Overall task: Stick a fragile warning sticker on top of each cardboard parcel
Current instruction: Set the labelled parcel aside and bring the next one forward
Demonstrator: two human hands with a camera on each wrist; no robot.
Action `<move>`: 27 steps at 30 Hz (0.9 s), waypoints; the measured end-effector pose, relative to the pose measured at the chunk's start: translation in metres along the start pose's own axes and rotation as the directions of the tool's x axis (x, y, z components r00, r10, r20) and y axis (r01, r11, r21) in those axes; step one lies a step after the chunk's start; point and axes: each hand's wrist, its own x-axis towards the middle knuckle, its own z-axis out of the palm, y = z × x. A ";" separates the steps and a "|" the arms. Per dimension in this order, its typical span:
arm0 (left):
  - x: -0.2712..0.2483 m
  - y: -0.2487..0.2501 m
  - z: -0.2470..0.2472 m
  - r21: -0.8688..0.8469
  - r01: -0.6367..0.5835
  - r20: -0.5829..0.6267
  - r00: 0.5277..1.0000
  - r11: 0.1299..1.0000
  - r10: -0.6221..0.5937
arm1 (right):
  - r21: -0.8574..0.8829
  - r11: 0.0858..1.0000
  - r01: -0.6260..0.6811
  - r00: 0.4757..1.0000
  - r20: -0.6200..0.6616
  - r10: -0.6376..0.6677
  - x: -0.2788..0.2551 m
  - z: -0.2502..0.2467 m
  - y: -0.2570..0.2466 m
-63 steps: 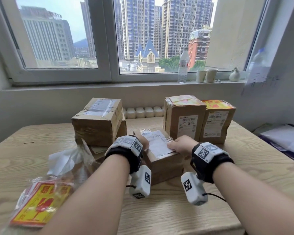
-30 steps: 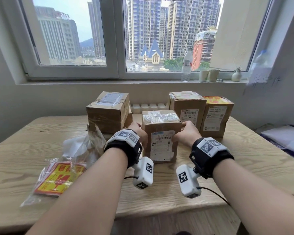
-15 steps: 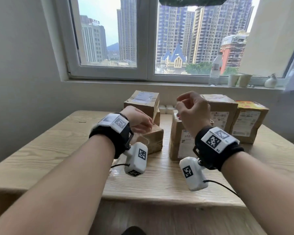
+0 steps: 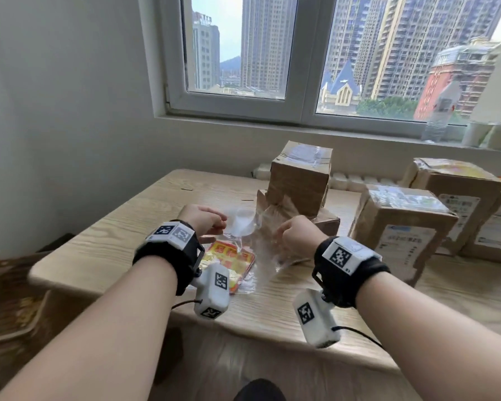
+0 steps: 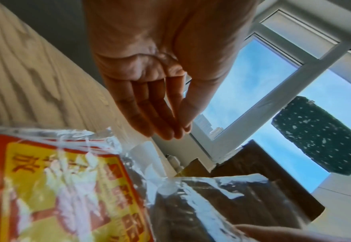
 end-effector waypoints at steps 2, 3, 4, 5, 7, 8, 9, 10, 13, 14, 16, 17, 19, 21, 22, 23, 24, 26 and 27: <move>0.012 -0.012 -0.002 0.002 0.038 -0.019 0.999 0.999 -0.038 | 0.013 1.000 -0.019 0.998 0.057 0.018 0.008 0.010 0.001; 0.017 -0.018 -0.003 0.008 0.056 -0.030 0.998 0.998 -0.056 | 0.015 1.000 -0.023 0.996 0.088 0.022 0.011 0.014 0.001; 0.021 -0.023 -0.004 0.008 0.071 -0.041 0.997 0.997 -0.070 | -0.005 1.000 -0.024 0.993 0.119 0.024 0.014 0.019 0.000; 0.026 -0.028 -0.004 0.002 0.085 -0.044 0.995 0.996 -0.085 | -0.028 0.999 -0.020 0.990 0.141 0.024 0.016 0.022 -0.001; 0.035 -0.036 -0.004 -0.023 0.113 -0.035 0.993 0.993 -0.114 | -0.059 0.998 -0.021 0.985 0.170 0.031 0.022 0.028 -0.002; 0.038 -0.039 -0.003 -0.034 0.126 -0.024 0.992 0.991 -0.127 | -0.092 0.996 -0.008 0.985 0.171 0.023 0.027 0.031 0.000; 0.040 -0.042 -0.003 -0.040 0.136 -0.014 0.991 0.990 -0.136 | -0.153 0.988 0.015 0.986 0.167 0.011 0.031 0.035 0.000; 0.043 -0.045 -0.002 -0.042 0.141 -0.004 0.990 0.989 -0.141 | -0.216 0.976 0.033 0.986 0.165 0.004 0.035 0.039 0.001; 0.049 -0.049 0.001 0.021 0.135 0.018 0.991 0.991 -0.135 | -0.278 0.960 0.011 0.992 0.125 0.025 0.043 0.055 0.003; 0.050 -0.048 0.002 0.070 0.133 0.010 0.991 0.989 -0.134 | -0.295 0.956 0.010 0.994 0.109 0.024 0.044 0.059 0.003; 0.050 -0.047 0.003 0.133 0.136 0.010 0.990 0.982 -0.139 | -0.308 0.951 0.004 0.996 0.086 0.024 0.046 0.064 0.003; 0.051 -0.046 0.004 0.148 0.136 0.018 0.990 0.980 -0.140 | -0.305 0.952 0.001 0.997 0.077 0.024 0.047 0.065 0.002; 0.053 -0.049 0.004 0.190 0.109 0.033 0.993 0.976 -0.117 | -0.282 0.959 -0.004 0.998 0.064 0.023 0.047 0.065 0.001; 0.056 -0.051 0.005 0.217 0.077 0.051 0.995 0.973 -0.090 | -0.255 0.967 -0.001 0.998 0.061 0.017 0.047 0.064 0.000; 0.056 -0.052 0.005 0.224 0.072 0.055 0.995 0.972 -0.086 | -0.243 0.970 -0.001 0.998 0.067 0.018 0.046 0.063 -0.001; 0.056 -0.052 0.005 0.231 0.070 0.052 0.995 0.970 -0.084 | -0.229 0.973 0.000 0.997 0.073 0.017 0.045 0.063 -0.002; 0.056 -0.052 0.006 0.237 0.067 0.049 0.996 0.969 -0.081 | -0.214 0.977 0.002 0.997 0.077 0.015 0.044 0.062 -0.002; 0.056 -0.052 0.006 0.251 0.058 0.039 0.997 0.966 -0.070 | -0.185 0.983 0.006 0.998 0.066 0.007 0.041 0.061 -0.003; 0.056 -0.053 0.006 0.257 0.054 0.034 0.997 0.965 -0.065 | -0.181 0.983 0.007 0.999 0.054 0.002 0.038 0.060 -0.003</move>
